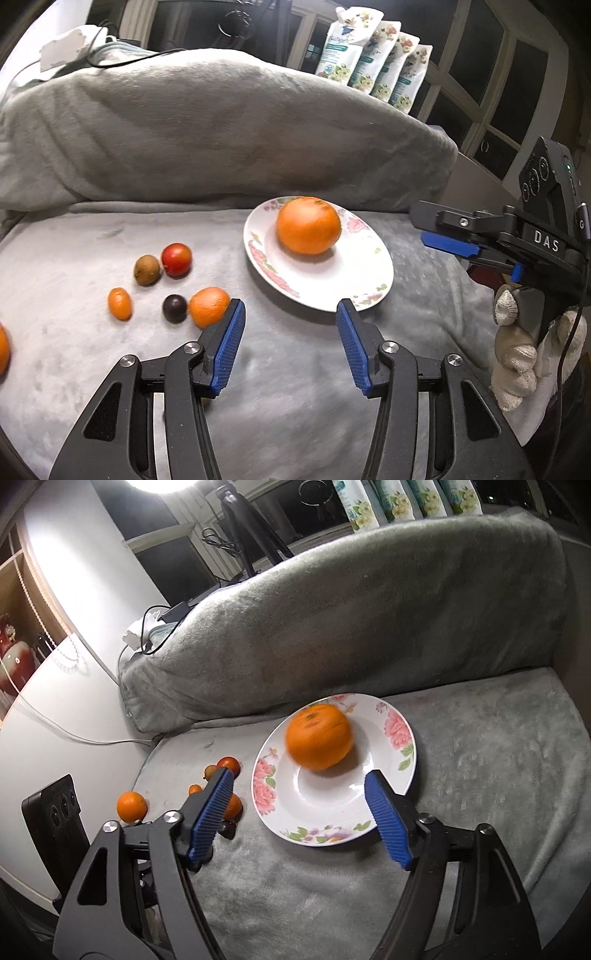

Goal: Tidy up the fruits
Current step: 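Move the right tool to the small tangerine among the fruits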

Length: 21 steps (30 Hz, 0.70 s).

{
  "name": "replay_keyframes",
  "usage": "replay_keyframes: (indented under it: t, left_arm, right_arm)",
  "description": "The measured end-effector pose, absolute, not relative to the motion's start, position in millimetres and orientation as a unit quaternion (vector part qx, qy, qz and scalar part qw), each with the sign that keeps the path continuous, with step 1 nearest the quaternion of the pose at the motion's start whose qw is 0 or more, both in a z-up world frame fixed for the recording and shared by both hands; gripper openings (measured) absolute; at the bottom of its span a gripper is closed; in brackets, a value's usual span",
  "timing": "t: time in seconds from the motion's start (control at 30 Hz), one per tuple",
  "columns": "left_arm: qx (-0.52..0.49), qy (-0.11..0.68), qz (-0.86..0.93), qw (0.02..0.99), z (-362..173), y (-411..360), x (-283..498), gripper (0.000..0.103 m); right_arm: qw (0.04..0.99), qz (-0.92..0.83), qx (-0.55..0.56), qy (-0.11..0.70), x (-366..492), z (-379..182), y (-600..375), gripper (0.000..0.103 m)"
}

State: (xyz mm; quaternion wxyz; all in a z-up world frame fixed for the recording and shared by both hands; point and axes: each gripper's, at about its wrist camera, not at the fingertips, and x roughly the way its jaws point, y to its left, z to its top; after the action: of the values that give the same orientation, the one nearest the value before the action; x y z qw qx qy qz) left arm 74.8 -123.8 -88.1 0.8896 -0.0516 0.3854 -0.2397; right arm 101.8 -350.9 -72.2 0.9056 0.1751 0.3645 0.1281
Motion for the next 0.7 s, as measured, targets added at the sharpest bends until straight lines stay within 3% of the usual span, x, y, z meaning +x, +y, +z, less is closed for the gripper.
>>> replay_keyframes:
  t: [0.07,0.23,0.3,0.7]
  left_arm:
    - [-0.053,0.382,-0.233,0.892,-87,-117,71,0.061]
    - [-0.058,0.377,-0.207,0.901,-86,-91,62,0.068]
    - [-0.063,0.377,-0.197,0.903,-86,-80,61,0.069]
    - [-0.073,0.378,-0.137,0.913,-94,-28,55,0.069]
  right_arm:
    - [0.908,0.129,0.165,0.362,99,-69,-346,0.077]
    - [0.915,0.136,0.141,0.354,94,-63,-333,0.078]
    - [0.916,0.140,0.135,0.351,94,-61,-327,0.088]
    - [0.910,0.167,0.108,0.363,98,-69,-294,0.089]
